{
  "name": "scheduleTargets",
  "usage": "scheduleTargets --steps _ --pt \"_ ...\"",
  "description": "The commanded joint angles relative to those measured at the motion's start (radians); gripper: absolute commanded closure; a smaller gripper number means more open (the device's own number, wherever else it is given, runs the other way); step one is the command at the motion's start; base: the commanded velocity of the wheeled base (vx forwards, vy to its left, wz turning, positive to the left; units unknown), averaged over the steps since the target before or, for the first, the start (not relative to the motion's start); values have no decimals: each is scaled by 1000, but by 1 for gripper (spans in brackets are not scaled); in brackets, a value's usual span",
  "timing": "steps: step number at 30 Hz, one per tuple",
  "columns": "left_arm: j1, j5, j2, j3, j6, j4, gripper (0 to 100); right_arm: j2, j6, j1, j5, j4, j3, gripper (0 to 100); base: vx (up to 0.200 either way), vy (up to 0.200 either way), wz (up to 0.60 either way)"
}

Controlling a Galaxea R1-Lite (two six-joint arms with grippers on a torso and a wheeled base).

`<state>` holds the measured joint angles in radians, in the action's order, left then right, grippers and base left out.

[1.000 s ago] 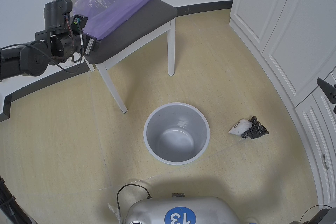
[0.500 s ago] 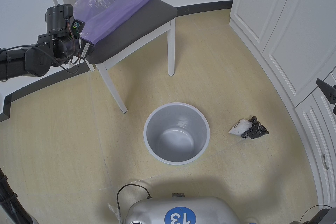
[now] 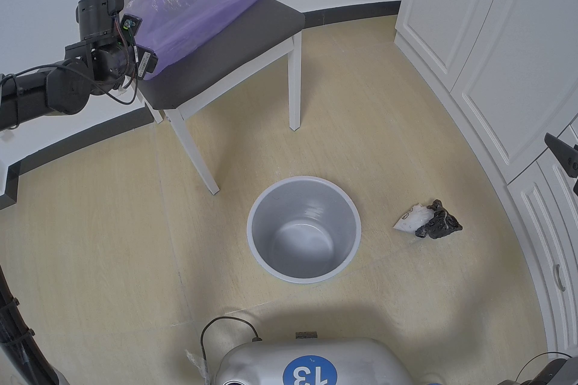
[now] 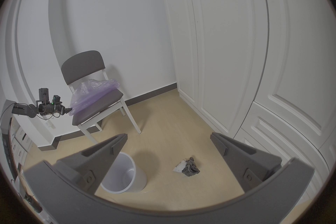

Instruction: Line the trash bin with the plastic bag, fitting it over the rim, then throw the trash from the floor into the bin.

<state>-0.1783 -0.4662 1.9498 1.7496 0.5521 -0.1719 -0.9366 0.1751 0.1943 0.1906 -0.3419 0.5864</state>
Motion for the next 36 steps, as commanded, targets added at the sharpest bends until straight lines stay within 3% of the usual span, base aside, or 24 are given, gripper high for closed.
scheduleTargets --steps 1,27,28,36 --pt "-1 -2 17 -2 0 -1 0 2 0 1 0 0 0 0 0 0 0" --pt "19 -31 72 25 0 -20 0 7 0 1 -2 -2 0 0 0 0 0" --pt "19 -31 72 25 0 -21 100 5 0 1 -2 -2 0 0 0 0 0" --pt "14 -28 70 30 -1 -24 100 4 1 1 -2 -2 0 0 0 0 0"
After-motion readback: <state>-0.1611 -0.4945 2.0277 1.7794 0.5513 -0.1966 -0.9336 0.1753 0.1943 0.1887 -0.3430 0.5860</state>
